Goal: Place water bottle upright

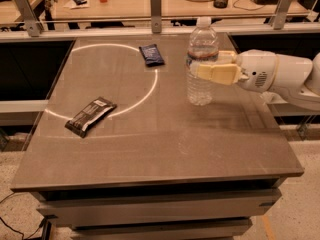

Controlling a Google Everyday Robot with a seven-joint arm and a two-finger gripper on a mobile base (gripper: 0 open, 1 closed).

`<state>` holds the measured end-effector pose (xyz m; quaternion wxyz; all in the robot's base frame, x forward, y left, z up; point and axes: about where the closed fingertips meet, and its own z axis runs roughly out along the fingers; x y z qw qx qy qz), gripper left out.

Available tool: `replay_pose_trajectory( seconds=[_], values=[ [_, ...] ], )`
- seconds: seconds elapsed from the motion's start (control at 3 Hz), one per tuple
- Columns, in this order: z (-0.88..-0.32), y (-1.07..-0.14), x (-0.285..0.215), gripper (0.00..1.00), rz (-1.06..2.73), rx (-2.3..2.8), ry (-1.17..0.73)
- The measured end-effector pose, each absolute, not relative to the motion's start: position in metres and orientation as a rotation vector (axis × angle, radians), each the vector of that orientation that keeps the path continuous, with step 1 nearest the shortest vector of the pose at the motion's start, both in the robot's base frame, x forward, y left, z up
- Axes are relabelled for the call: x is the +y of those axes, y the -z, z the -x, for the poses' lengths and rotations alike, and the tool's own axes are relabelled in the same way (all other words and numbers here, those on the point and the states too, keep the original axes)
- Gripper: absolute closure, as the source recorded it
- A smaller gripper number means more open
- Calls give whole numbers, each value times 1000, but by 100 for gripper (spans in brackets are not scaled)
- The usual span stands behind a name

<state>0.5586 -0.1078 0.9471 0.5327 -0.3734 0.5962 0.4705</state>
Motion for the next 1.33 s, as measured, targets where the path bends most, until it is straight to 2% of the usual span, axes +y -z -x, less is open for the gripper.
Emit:
replay_pose_trajectory(
  seconds=[1.33],
  values=[
    [-549, -913, -86, 100, 954, 1297, -1103]
  ],
)
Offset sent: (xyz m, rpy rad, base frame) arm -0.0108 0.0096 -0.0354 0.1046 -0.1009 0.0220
